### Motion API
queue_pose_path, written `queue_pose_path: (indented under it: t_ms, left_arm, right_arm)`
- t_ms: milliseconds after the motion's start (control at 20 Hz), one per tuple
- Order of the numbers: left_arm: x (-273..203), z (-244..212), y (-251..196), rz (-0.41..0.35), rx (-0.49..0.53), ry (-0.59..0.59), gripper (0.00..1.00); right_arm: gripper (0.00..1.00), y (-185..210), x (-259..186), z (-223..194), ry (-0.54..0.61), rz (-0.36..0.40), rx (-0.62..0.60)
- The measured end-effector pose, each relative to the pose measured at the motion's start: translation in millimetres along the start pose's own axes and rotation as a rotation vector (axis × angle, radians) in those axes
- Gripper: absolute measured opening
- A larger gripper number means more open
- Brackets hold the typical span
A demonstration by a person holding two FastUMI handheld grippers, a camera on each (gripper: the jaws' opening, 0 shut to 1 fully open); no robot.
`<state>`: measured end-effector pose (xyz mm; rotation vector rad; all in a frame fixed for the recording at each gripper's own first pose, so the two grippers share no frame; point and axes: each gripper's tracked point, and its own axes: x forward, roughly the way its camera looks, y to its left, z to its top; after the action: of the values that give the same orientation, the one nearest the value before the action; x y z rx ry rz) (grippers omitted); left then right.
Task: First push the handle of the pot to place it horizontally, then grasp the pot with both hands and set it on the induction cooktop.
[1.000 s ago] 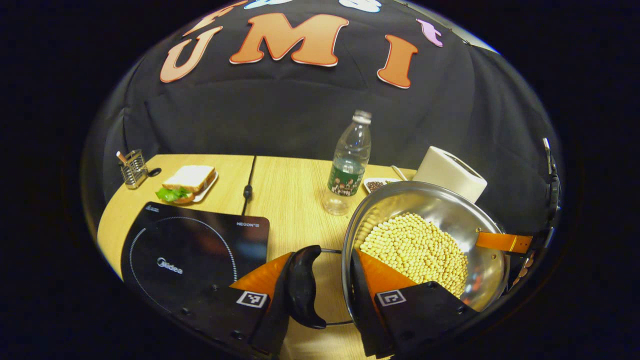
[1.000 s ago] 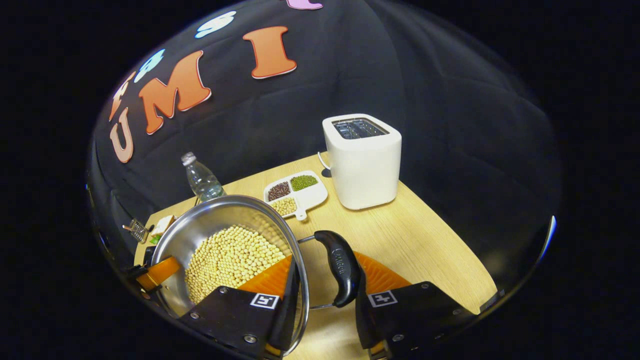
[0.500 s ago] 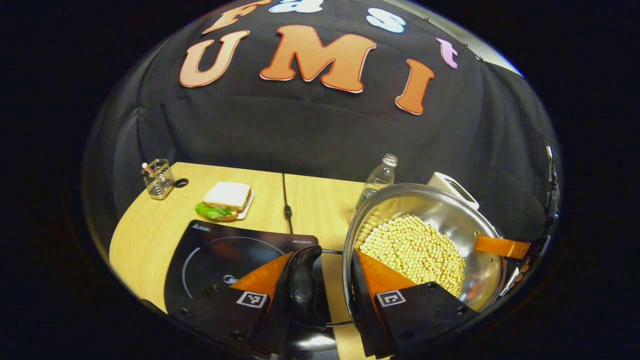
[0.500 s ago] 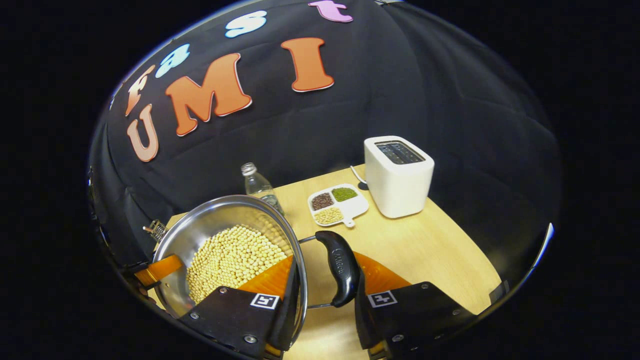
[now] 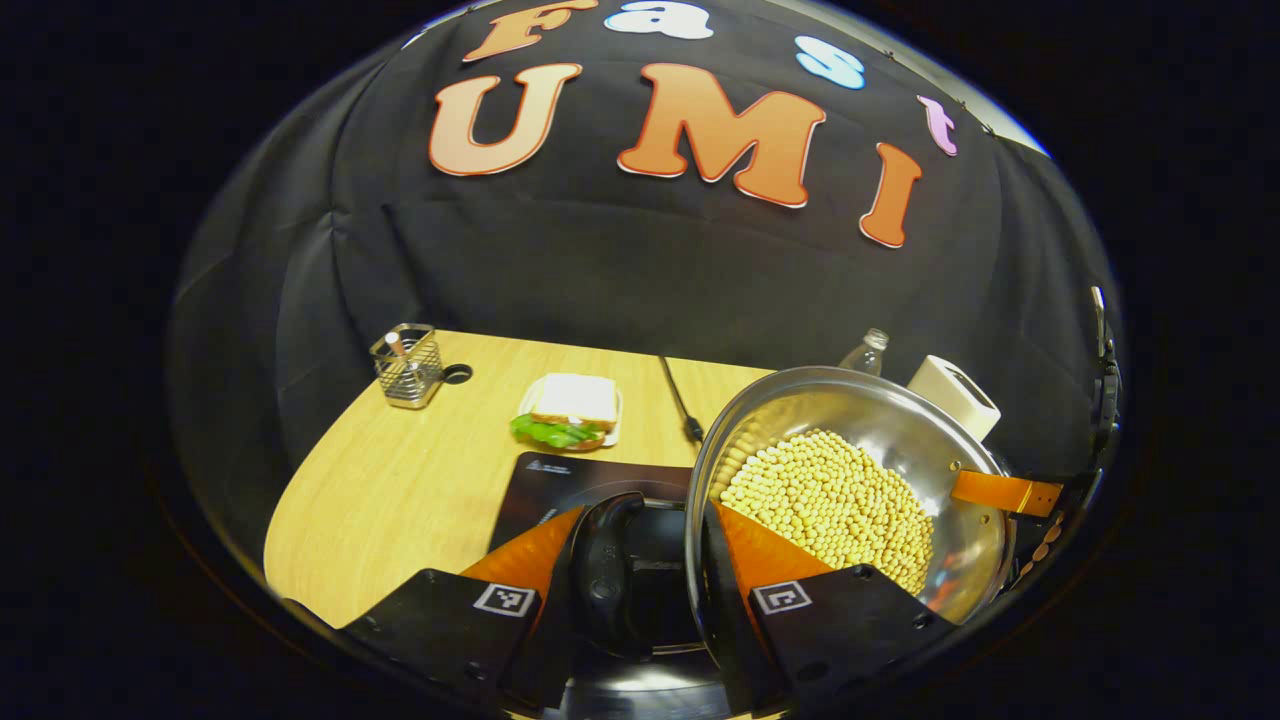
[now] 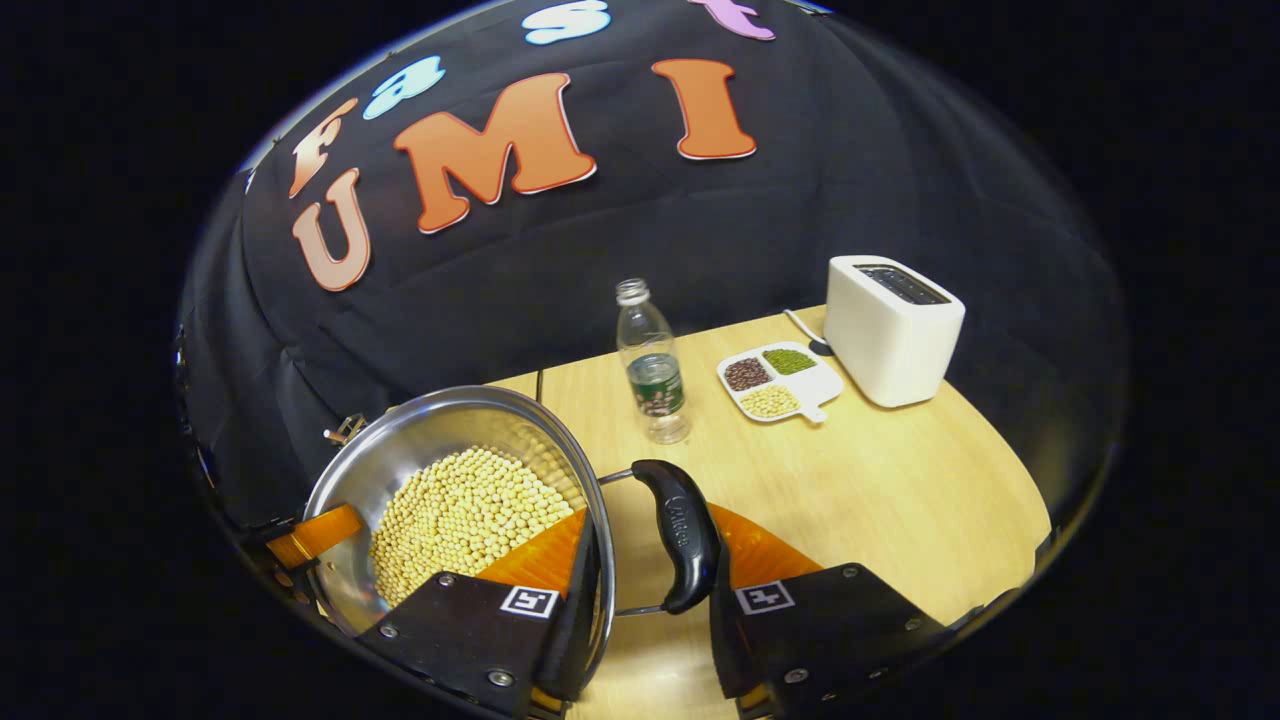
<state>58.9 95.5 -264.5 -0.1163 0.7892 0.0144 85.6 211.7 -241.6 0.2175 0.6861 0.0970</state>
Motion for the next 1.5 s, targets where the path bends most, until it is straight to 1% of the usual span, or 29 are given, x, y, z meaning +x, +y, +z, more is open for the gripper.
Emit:
queue_pose_path:
  t_ms: [50, 200, 350, 450, 500, 550, 600, 650, 800, 850, 900, 950, 1000, 1050, 1100, 1150, 1200, 1250, 1300, 1350, 1400, 1450, 1500]
  left_arm:
    - [-1.2, -0.2, 11.6, 0.007, -0.005, 0.007, 0.67]
    - [-0.1, -6.2, 51.0, 0.027, -0.019, 0.022, 0.66]
    - [4.8, -14.2, 81.4, 0.042, -0.021, 0.038, 0.65]
    - [12.2, -23.1, 95.6, 0.05, -0.025, 0.058, 0.62]
    - [17.2, -29.5, 101.2, 0.049, -0.036, 0.066, 0.64]
    - [18.6, -33.3, 106.3, 0.048, -0.047, 0.073, 0.65]
    - [20.4, -38.8, 109.4, 0.047, -0.054, 0.083, 0.65]
    - [23.3, -41.9, 110.6, 0.045, -0.057, 0.096, 0.67]
    - [25.6, -41.5, 109.1, 0.039, -0.048, 0.102, 0.63]
    - [27.1, -40.8, 108.7, 0.036, -0.045, 0.098, 0.67]
    - [28.0, -42.2, 110.7, 0.031, -0.043, 0.093, 0.68]
    - [29.6, -42.5, 110.9, 0.026, -0.04, 0.088, 0.63]
    - [31.4, -46.1, 109.6, 0.025, -0.036, 0.089, 0.63]
    - [35.1, -48.2, 109.3, 0.024, -0.032, 0.09, 0.67]
    - [35.9, -49.4, 107.8, 0.025, -0.021, 0.092, 0.65]
    - [37.9, -51.1, 107.3, 0.025, -0.01, 0.093, 0.7]
    - [39.1, -54.0, 106.3, 0.026, -0.009, 0.098, 0.68]
    - [38.5, -53.2, 105.6, 0.027, 0.0, 0.084, 0.68]
    - [39.4, -52.1, 105.9, 0.031, 0.008, 0.082, 0.7]
    - [38.7, -52.2, 106.9, 0.041, 0.012, 0.083, 0.67]
    - [35.7, -48.6, 107.9, 0.055, 0.016, 0.07, 0.71]
    - [32.5, -33.5, 109.3, 0.078, 0.028, 0.028, 0.75]
    - [28.0, -16.9, 109.0, 0.093, 0.049, -0.025, 0.8]
  right_arm:
    - [0.5, 11.3, 3.4, -4.7, 0.006, 0.005, -0.005]
    - [0.5, 42.7, 14.0, -20.0, 0.04, 0.027, -0.013]
    - [0.5, 67.3, 26.1, -33.5, 0.057, 0.032, -0.04]
    - [0.5, 78.5, 29.5, -44.7, 0.072, 0.024, -0.078]
    - [0.5, 81.7, 32.0, -48.3, 0.075, 0.021, -0.083]
    - [0.5, 84.9, 34.8, -50.7, 0.077, 0.019, -0.085]
    - [0.5, 86.5, 38.5, -54.3, 0.083, 0.017, -0.09]
    - [0.5, 86.9, 41.6, -57.0, 0.089, 0.015, -0.088]
    - [0.5, 87.6, 44.9, -63.4, 0.098, 0.01, -0.078]
    - [0.5, 87.0, 44.8, -63.7, 0.095, 0.01, -0.074]
    - [0.5, 86.8, 45.6, -64.0, 0.093, 0.009, -0.069]
    - [0.5, 86.5, 44.8, -65.4, 0.093, 0.007, -0.065]
    - [0.51, 85.0, 43.9, -65.0, 0.094, 0.003, -0.063]
    - [0.51, 82.9, 44.0, -66.2, 0.099, -0.001, -0.06]
    - [0.52, 81.3, 45.3, -68.0, 0.101, -0.006, -0.057]
    - [0.53, 79.0, 46.4, -71.0, 0.11, -0.008, -0.054]
    - [0.53, 77.3, 48.9, -75.1, 0.119, -0.007, -0.047]
    - [0.54, 75.7, 49.0, -75.8, 0.117, -0.001, -0.035]
    - [0.51, 75.6, 50.9, -79.2, 0.123, 0.002, -0.031]
    - [0.55, 75.3, 49.8, -79.5, 0.123, 0.006, -0.032]
    - [0.59, 77.3, 47.5, -79.0, 0.121, 0.017, -0.038]
    - [0.6, 77.8, 44.7, -74.7, 0.109, 0.026, -0.047]
    - [0.64, 79.6, 38.0, -66.2, 0.087, 0.037, -0.058]
